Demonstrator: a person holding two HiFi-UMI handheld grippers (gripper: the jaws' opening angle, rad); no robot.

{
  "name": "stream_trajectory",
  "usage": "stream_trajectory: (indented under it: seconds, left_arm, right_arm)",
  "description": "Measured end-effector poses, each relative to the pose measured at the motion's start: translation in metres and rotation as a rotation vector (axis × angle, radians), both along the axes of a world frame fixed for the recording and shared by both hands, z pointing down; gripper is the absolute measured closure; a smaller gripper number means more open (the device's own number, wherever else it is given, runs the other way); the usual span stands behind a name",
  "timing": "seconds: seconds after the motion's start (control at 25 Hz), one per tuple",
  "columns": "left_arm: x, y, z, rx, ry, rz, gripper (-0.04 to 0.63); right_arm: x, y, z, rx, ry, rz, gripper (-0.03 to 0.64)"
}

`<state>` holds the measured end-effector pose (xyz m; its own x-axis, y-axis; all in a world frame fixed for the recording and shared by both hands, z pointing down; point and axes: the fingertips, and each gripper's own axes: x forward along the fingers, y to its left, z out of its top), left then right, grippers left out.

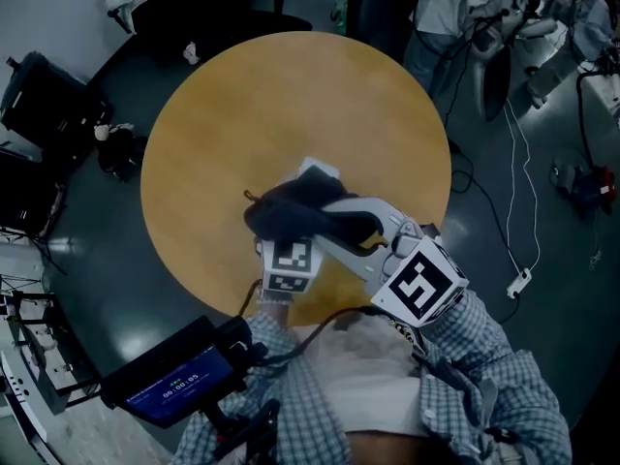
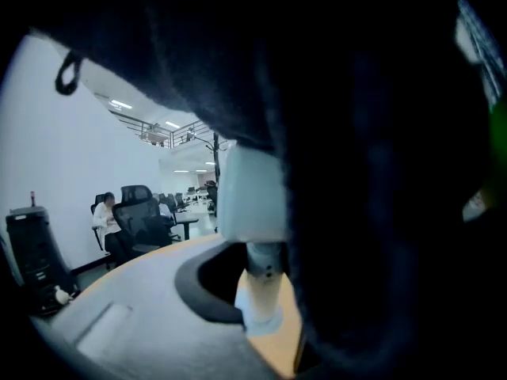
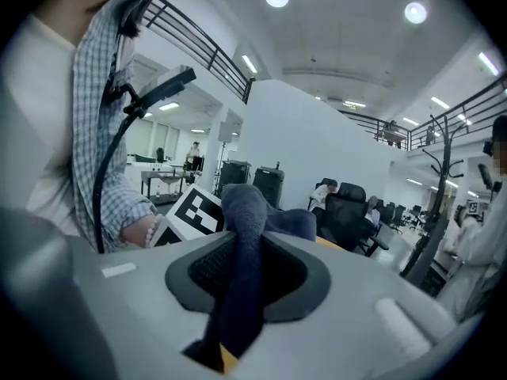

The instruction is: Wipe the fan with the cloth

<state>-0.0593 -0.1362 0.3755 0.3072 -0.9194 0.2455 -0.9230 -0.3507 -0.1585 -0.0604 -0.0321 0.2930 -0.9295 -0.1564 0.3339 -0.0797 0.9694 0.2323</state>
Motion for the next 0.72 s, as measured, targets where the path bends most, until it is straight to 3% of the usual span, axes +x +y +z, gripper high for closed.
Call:
stream_trajectory:
  seconds: [0.12,0.28,0.4,0.48,0.72]
  left_arm:
    - [0.004,0.002,-0.008,0.051,0.072,0.028,0.456]
    - [0.001,0.010,-0.023,0.155,0.172,0.063,0.456]
    - [0.005,0.012,-0.040,0.209,0.252,0.115,0.456]
    - [0.012,0.015,-0.053,0.226,0.298,0.159,0.456]
    - [0.028,0.022,-0.075,0.245,0.317,0.243,0.456]
  right_arm:
    - [0.001,-0.003,-0.020,-0.004,-0.081,-0.019,0.529]
    - [0.008,-0.029,-0.067,-0.140,-0.279,0.099,0.529]
    - [0.020,-0.068,-0.080,-0.134,-0.342,0.151,0.529]
    - [0.025,-0.091,-0.071,-0.181,-0.366,0.183,0.529]
    - [0.041,-0.124,0.008,-0.364,-0.313,0.332,0.529]
